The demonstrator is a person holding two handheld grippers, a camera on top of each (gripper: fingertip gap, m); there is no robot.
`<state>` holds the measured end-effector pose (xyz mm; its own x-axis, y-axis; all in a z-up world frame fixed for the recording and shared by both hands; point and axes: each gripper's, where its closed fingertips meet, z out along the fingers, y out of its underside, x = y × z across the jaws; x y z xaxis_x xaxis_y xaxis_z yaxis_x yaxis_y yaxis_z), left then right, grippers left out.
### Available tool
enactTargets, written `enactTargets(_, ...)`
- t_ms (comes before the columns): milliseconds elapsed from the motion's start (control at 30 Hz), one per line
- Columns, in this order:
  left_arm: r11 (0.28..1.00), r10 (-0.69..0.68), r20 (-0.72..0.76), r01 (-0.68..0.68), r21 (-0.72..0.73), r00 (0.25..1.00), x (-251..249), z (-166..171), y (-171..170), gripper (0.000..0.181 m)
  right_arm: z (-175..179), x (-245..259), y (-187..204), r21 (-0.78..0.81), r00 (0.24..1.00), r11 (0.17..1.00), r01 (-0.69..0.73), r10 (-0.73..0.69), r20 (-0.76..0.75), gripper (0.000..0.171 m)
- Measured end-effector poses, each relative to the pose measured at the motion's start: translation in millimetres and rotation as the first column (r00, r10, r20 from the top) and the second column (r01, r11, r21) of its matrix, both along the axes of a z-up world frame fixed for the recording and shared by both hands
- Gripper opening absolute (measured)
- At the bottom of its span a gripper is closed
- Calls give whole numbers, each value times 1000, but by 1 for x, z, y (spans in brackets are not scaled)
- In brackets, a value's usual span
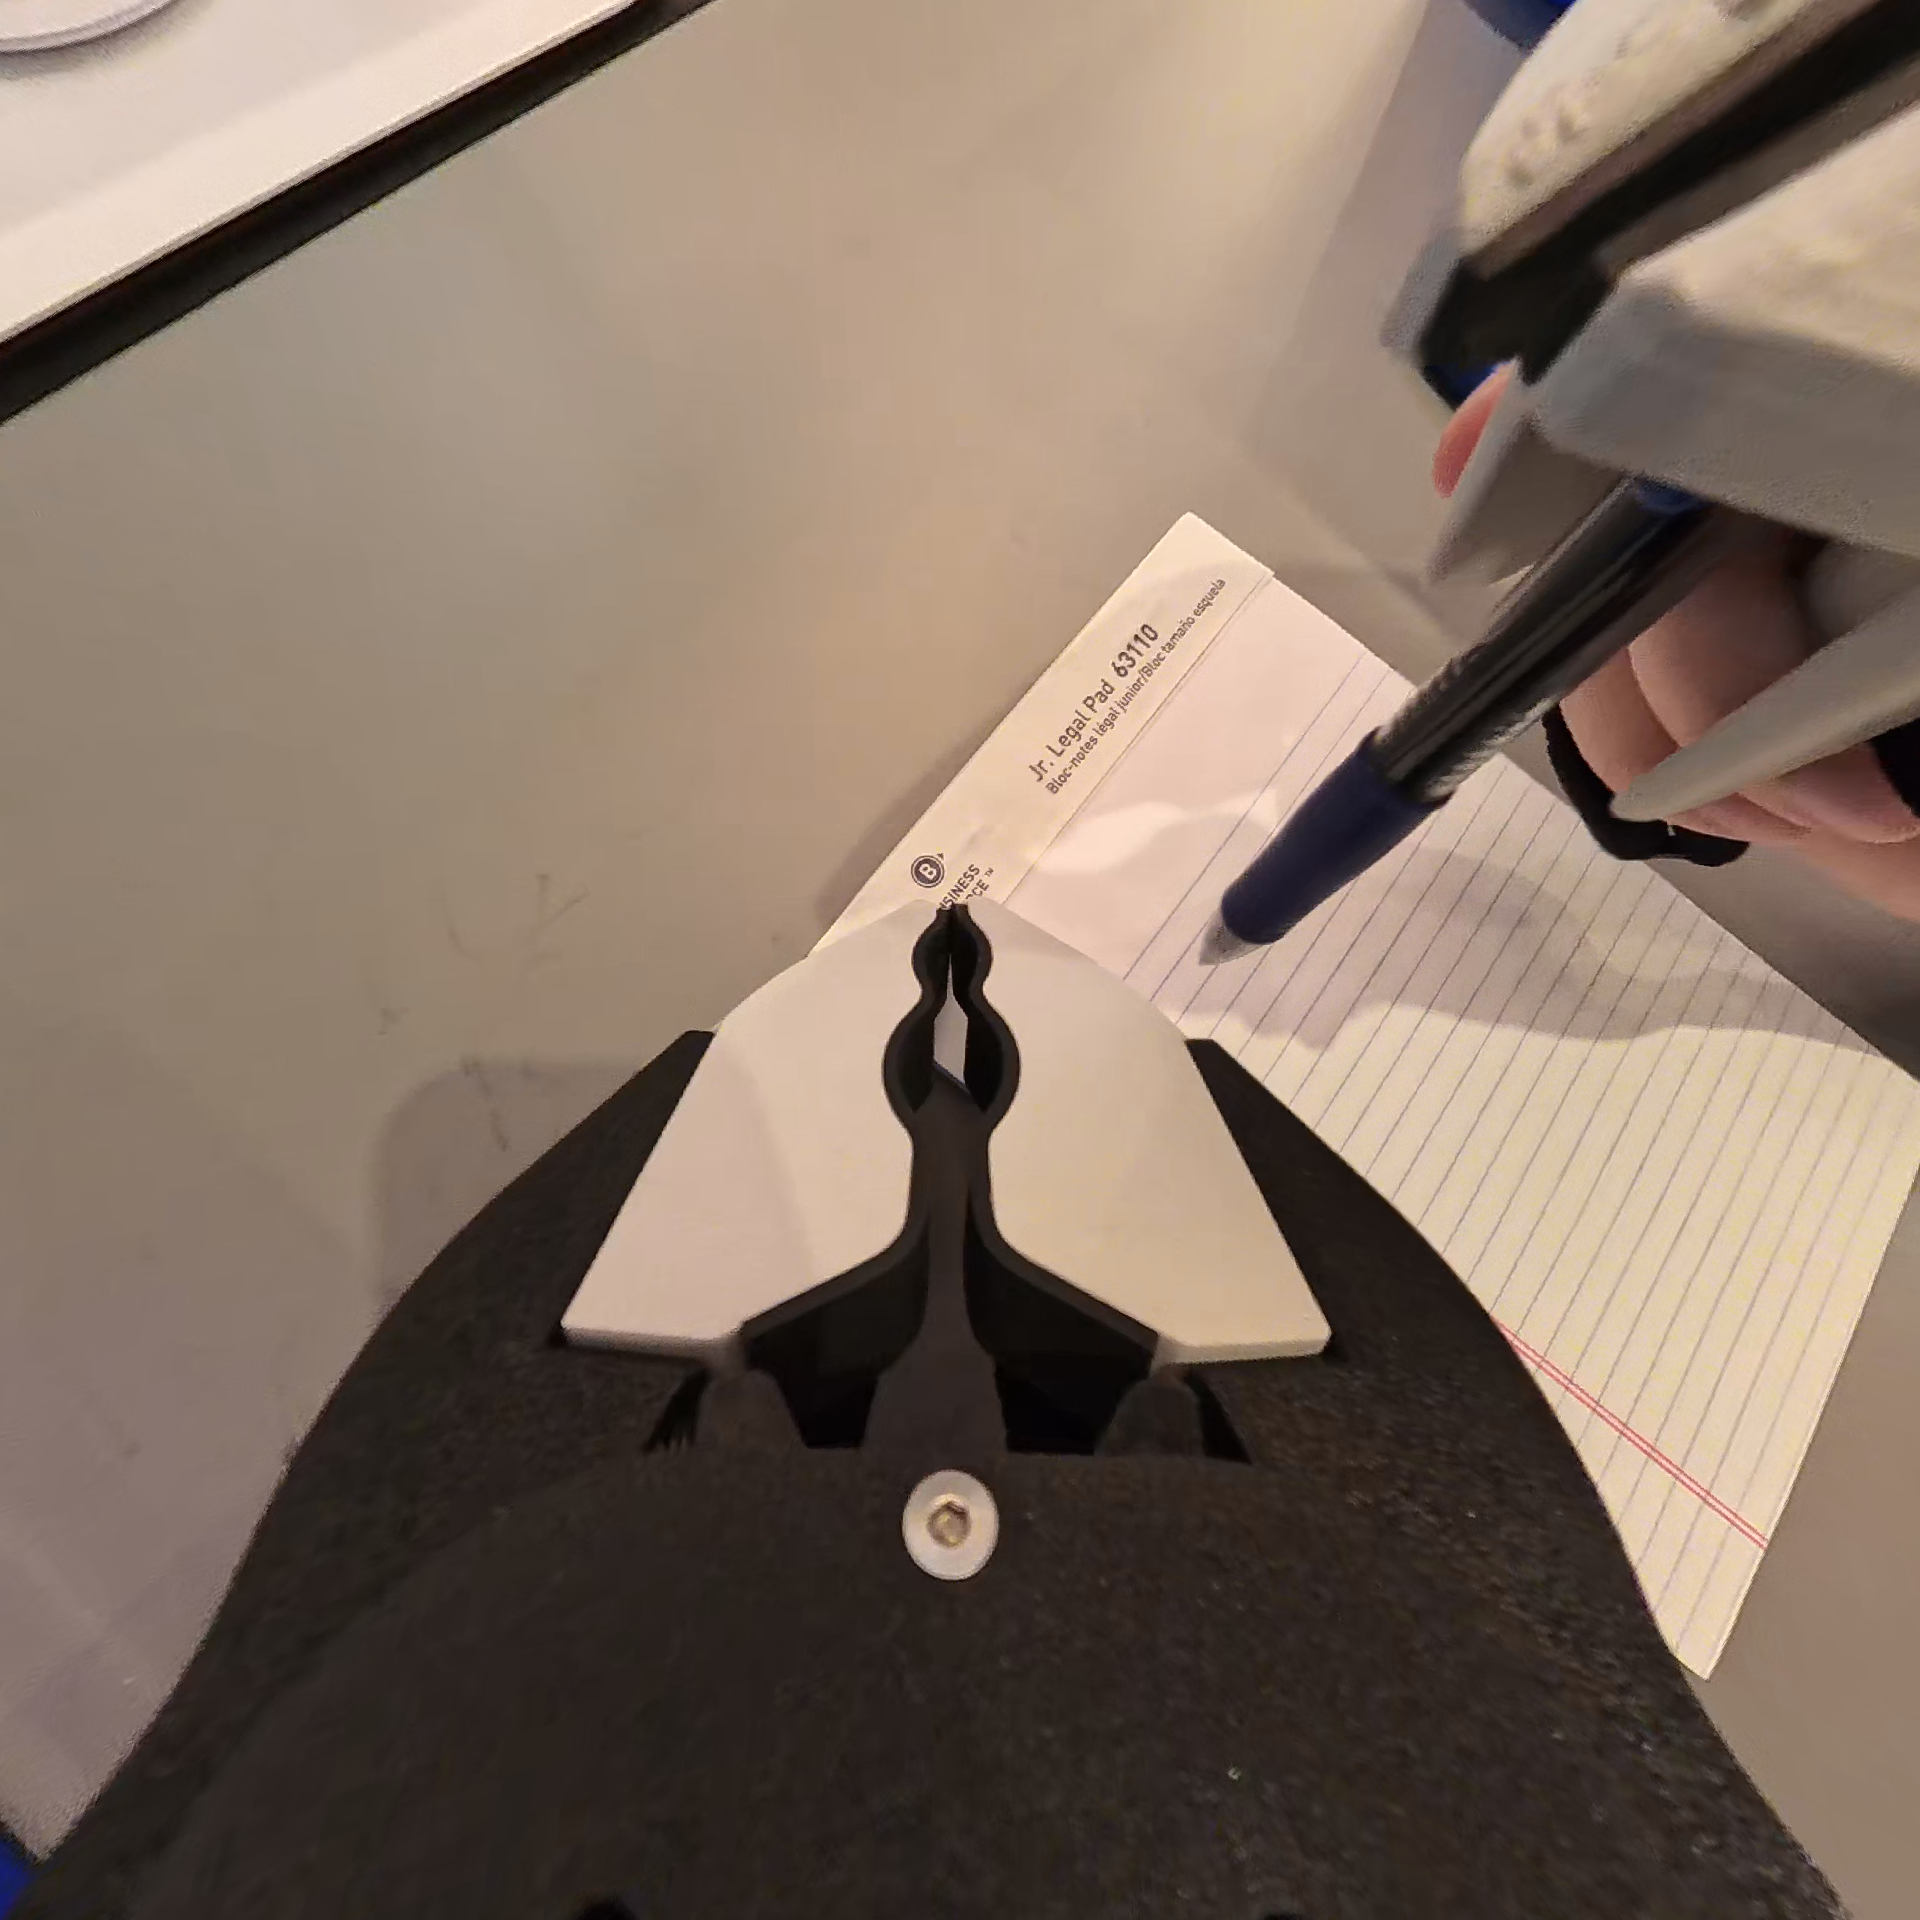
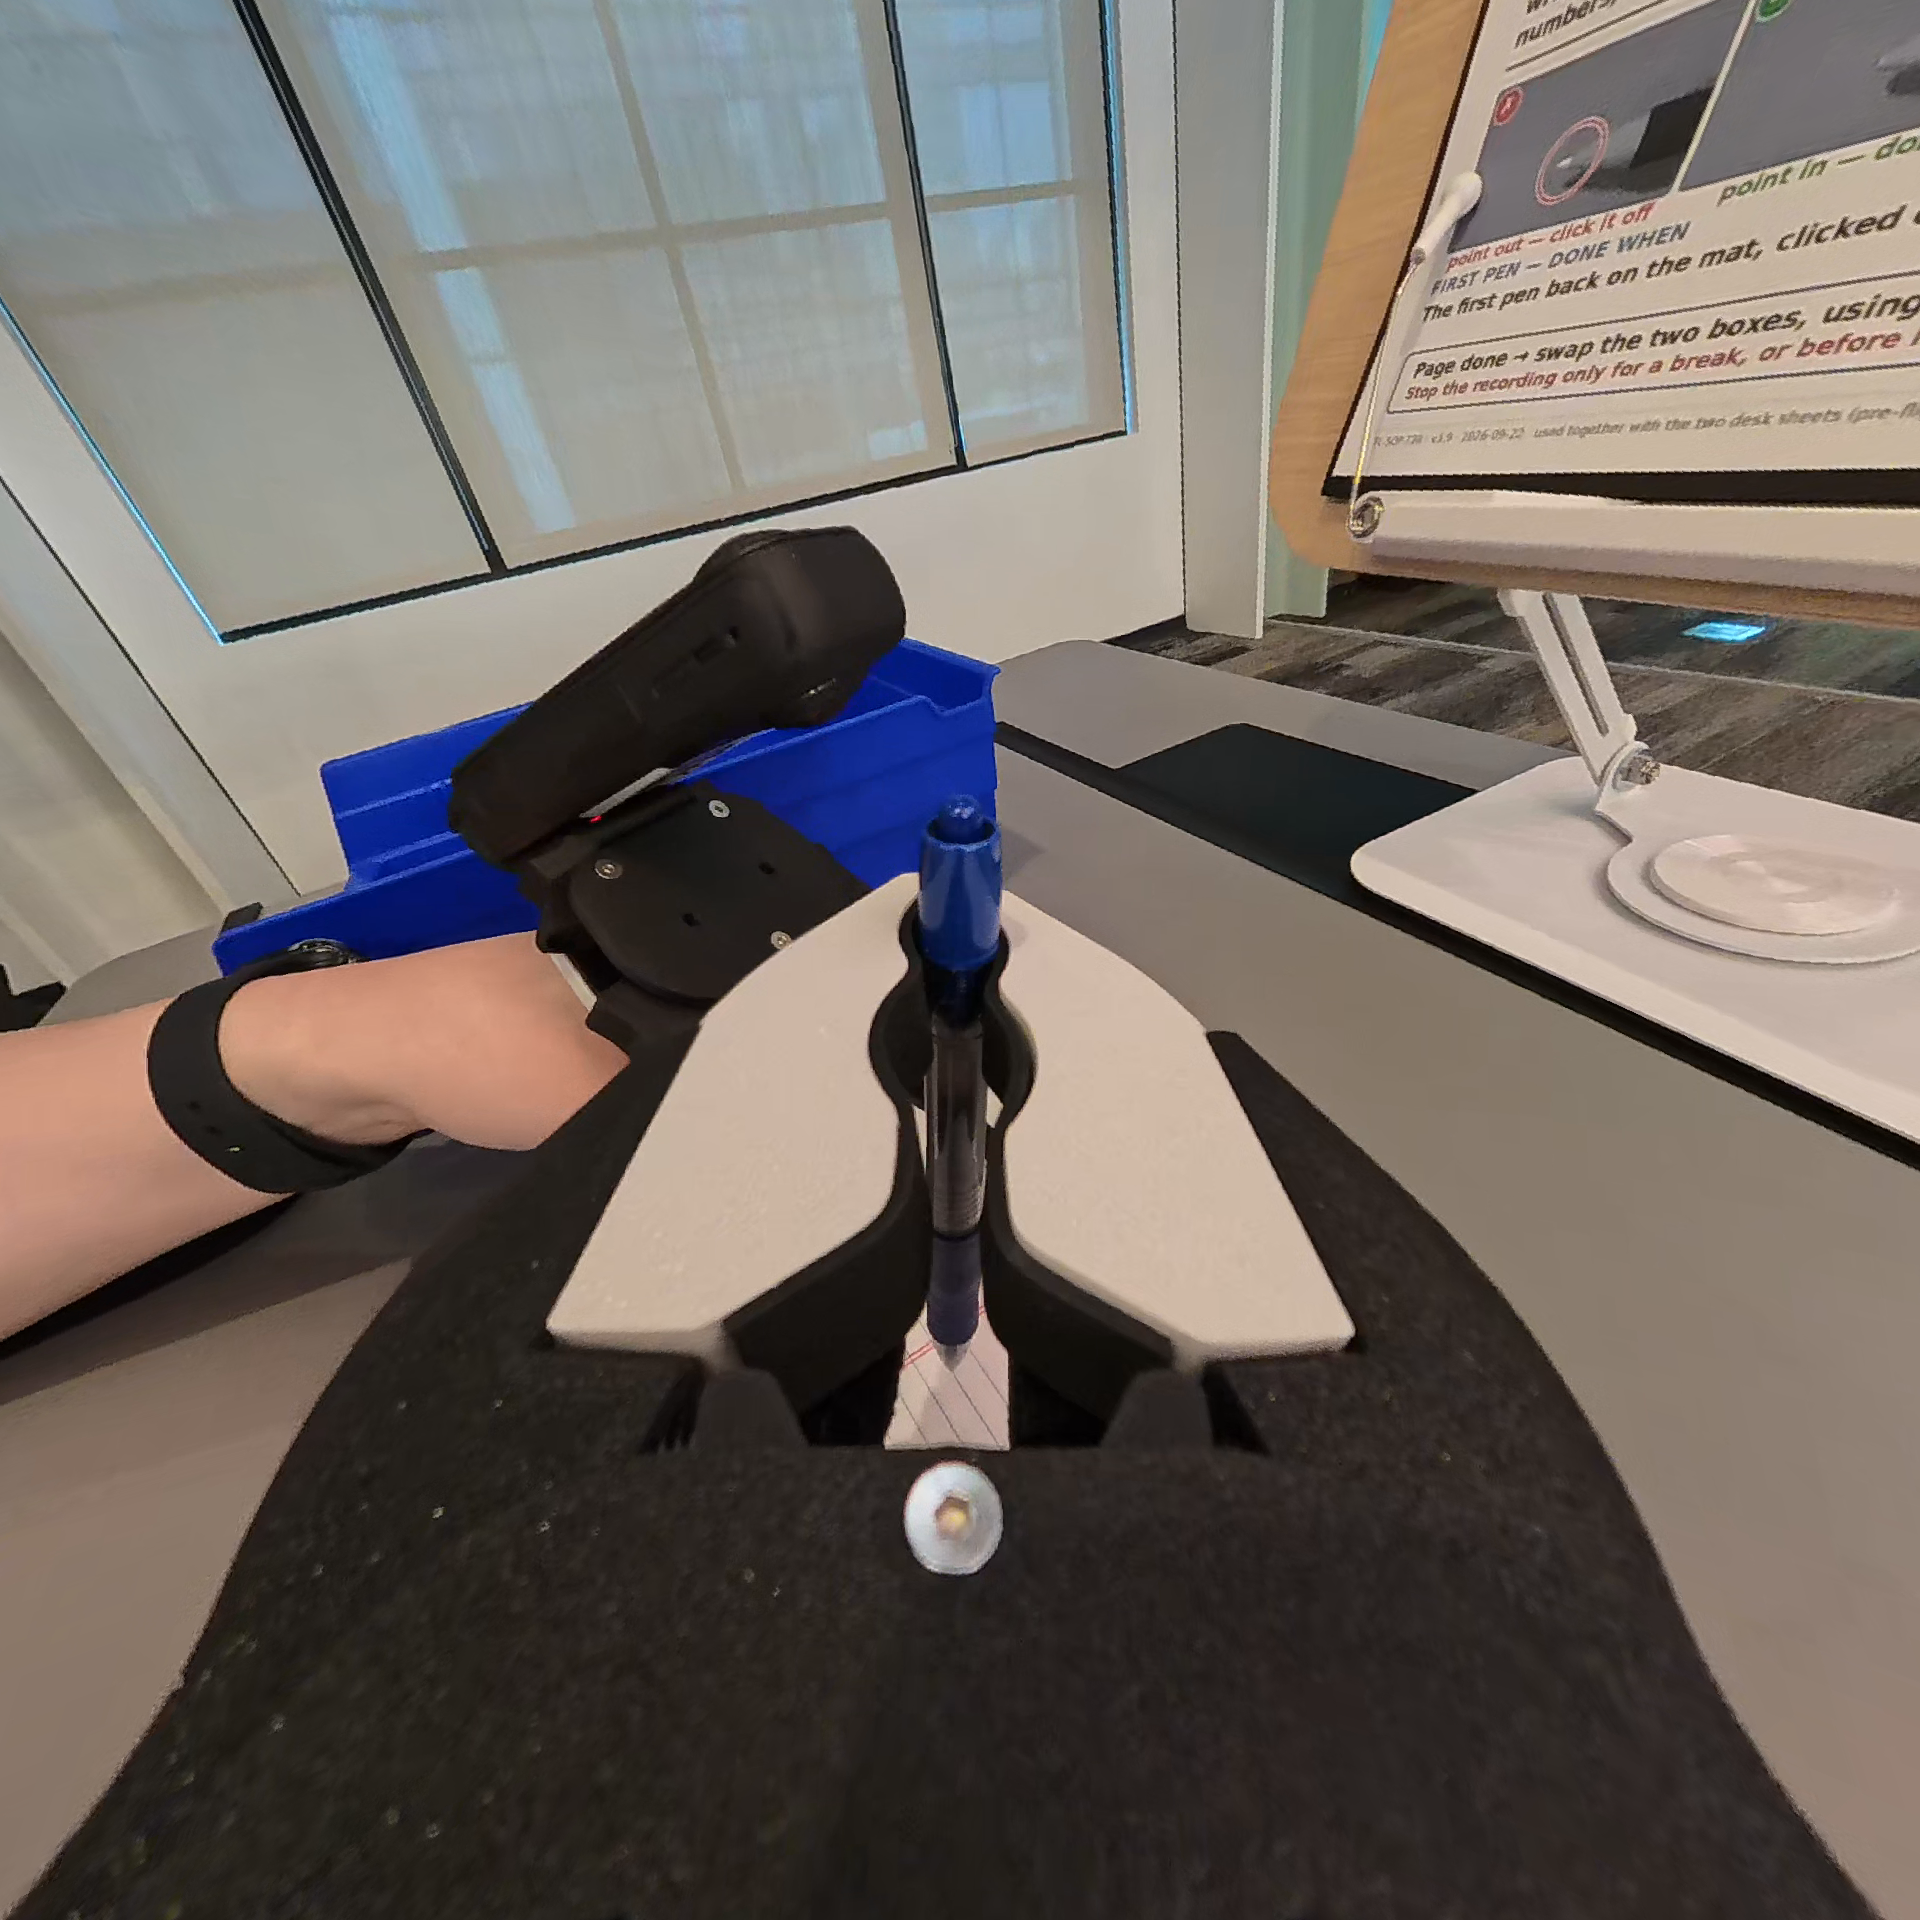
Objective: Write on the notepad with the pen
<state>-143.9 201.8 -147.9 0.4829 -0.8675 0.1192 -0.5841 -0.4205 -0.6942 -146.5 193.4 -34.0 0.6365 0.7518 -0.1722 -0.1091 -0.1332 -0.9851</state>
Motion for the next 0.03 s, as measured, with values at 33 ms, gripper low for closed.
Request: enactTargets(33, 1000, 1, 1, -1, 1, 1000, 0, 0, 0, 0, 0, -2, 0, 7, 1000, 1000, -4, 4, 4, 4)
